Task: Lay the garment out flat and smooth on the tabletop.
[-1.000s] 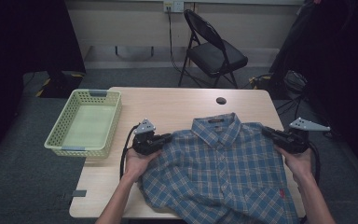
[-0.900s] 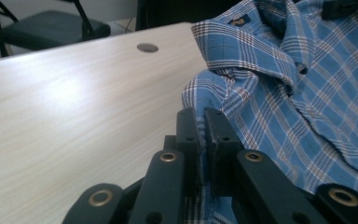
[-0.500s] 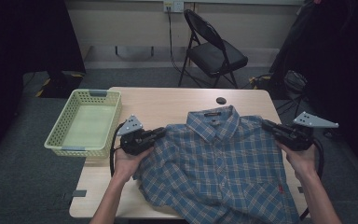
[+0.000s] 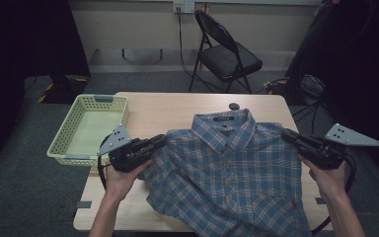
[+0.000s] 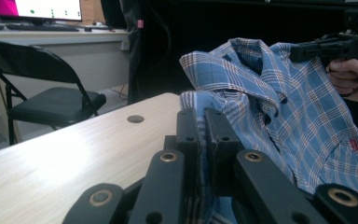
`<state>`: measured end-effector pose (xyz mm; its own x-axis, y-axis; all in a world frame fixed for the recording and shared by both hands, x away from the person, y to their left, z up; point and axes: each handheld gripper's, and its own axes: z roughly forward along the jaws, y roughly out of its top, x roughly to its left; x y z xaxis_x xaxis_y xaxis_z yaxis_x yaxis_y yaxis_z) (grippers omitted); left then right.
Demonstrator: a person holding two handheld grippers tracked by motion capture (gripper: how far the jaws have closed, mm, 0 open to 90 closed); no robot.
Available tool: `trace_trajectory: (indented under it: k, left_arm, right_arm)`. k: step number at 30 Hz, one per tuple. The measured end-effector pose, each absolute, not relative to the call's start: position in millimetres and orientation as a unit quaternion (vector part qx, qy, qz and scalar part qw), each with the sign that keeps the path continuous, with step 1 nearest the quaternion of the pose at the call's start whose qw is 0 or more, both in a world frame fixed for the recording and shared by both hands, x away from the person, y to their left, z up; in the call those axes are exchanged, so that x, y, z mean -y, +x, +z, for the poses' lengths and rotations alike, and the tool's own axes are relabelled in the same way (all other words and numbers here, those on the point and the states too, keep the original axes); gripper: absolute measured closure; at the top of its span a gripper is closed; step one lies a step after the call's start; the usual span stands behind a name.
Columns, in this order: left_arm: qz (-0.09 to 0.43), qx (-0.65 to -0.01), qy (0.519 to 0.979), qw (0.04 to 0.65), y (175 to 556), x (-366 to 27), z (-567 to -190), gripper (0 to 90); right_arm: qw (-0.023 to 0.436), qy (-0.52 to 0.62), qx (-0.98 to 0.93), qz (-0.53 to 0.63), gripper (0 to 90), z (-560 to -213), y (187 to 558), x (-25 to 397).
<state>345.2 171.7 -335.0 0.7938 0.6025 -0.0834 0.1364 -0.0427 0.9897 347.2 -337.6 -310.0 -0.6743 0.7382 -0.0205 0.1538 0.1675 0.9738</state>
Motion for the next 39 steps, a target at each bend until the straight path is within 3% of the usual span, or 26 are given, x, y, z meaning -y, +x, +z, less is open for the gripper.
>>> trace_trajectory:
  k: [11, 17, 25, 30, 31, 33, 34, 37, 39]
  left_arm:
    - [0.210, -0.265, 0.695, 0.635, 362.9, -160.7, -283.3, 85.2]
    - [0.231, -0.280, 0.683, 0.633, 398.1, -159.1, -256.9, 85.2]
    - [0.227, -0.336, 0.687, 0.603, 477.1, -146.9, -253.8, 85.1]
    - [0.220, -0.359, 0.704, 0.572, 526.9, -135.0, -272.8, 80.8]
    - [0.220, -0.366, 0.707, 0.564, 531.7, -134.1, -276.9, 74.9]
    - [0.211, -0.386, 0.706, 0.556, 541.2, -135.3, -285.6, 56.9]
    - [0.200, -0.391, 0.702, 0.561, 542.7, -137.6, -288.7, 50.4]
    - [0.189, -0.374, 0.719, 0.555, 539.5, -135.6, -294.6, 49.3]
    - [0.186, -0.361, 0.730, 0.550, 536.5, -131.4, -295.6, 40.9]
  right_arm:
    - [0.296, 0.298, -0.709, 0.566, 86.1, -256.5, 357.2, 344.0]
    - [0.303, 0.305, -0.706, 0.562, 86.0, -231.5, 383.9, 346.8]
    - [0.314, 0.350, -0.718, 0.514, 86.0, -216.2, 457.0, 337.2]
    - [0.333, 0.389, -0.725, 0.460, 84.4, -219.9, 507.4, 327.8]
    - [0.339, 0.396, -0.721, 0.457, 79.6, -222.0, 514.2, 327.6]
    - [0.349, 0.424, -0.708, 0.444, 59.2, -229.2, 527.0, 329.1]
    - [0.342, 0.440, -0.707, 0.436, 53.1, -233.7, 532.4, 331.1]
    - [0.311, 0.453, -0.712, 0.437, 46.7, -246.6, 538.6, 337.1]
    - [0.301, 0.446, -0.714, 0.447, 42.9, -255.0, 536.5, 339.6]
